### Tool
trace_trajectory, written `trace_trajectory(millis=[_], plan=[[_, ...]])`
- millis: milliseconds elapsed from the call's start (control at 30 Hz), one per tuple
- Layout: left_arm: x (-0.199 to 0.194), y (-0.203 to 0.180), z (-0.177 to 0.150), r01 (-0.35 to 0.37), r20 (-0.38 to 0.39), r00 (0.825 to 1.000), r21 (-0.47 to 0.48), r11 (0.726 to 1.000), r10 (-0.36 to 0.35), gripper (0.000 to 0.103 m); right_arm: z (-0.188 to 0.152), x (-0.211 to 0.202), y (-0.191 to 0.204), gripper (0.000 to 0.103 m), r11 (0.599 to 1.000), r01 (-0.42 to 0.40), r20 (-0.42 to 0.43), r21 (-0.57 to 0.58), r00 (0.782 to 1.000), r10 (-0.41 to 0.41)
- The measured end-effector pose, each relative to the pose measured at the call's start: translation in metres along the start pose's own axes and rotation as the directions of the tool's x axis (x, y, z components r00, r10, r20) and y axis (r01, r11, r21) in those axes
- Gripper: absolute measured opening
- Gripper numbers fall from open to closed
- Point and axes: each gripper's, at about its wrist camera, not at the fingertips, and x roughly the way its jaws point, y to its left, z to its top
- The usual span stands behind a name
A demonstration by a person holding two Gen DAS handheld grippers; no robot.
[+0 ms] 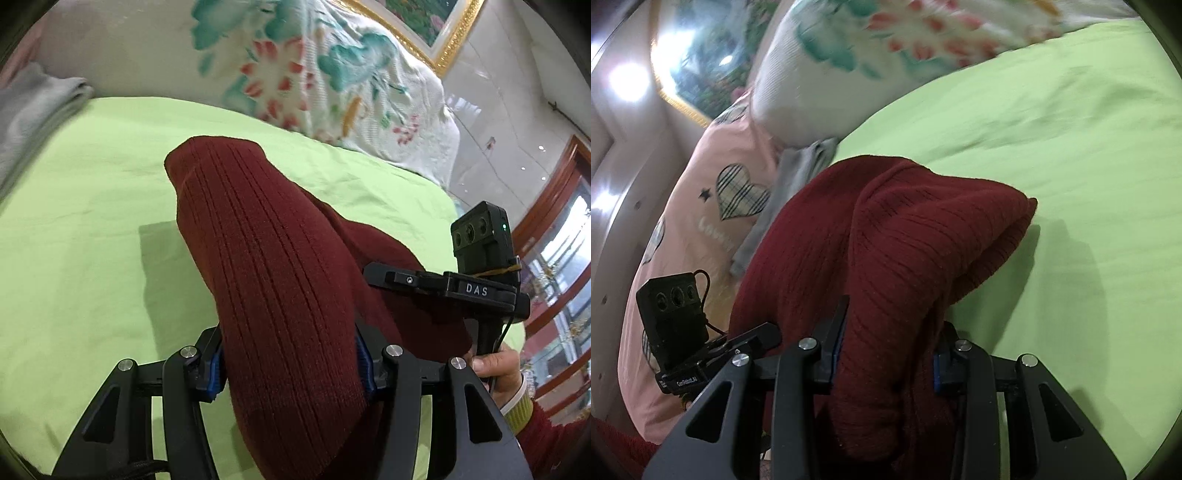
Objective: Fold large clothes
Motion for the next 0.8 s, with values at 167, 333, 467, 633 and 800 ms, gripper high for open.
trace_trajectory(millis=[167, 333, 467, 633, 800], plan=[[0.001, 0.039, -0.033, -0.05, -0.052, 0.998, -0.063, 0.997, 0.047, 0.064, -0.016, 0.034, -0.004, 0.039, 0.998, 0.06, -0.064, 0.013, 0.996, -0.059], [-0.008, 0.042, -0.037, -0.045, -0.013, 0.999, -0.104, 0.994, 0.044, 0.072, -0.02, 0.029, -0.012, 0.053, 0.995, 0.072, -0.061, 0.073, 0.996, -0.068], [-0.032, 0.031, -0.043, -0.124, 0.024, 0.992, -0.085, 0.989, 0.126, 0.077, -0.022, 0.011, -0.006, 0.063, 0.989, 0.133, -0.032, 0.065, 0.991, -0.131], [-0.074, 0.011, -0.071, -0.193, 0.068, 0.978, -0.033, 0.981, 0.195, 0.081, -0.032, -0.02, 0.003, 0.063, 0.986, 0.151, 0.03, 0.066, 0.988, -0.153], [-0.089, -0.002, -0.107, -0.229, 0.085, 0.97, -0.006, 0.973, 0.229, 0.081, -0.043, -0.033, 0.01, 0.063, 0.99, 0.125, 0.04, 0.063, 0.991, -0.127]])
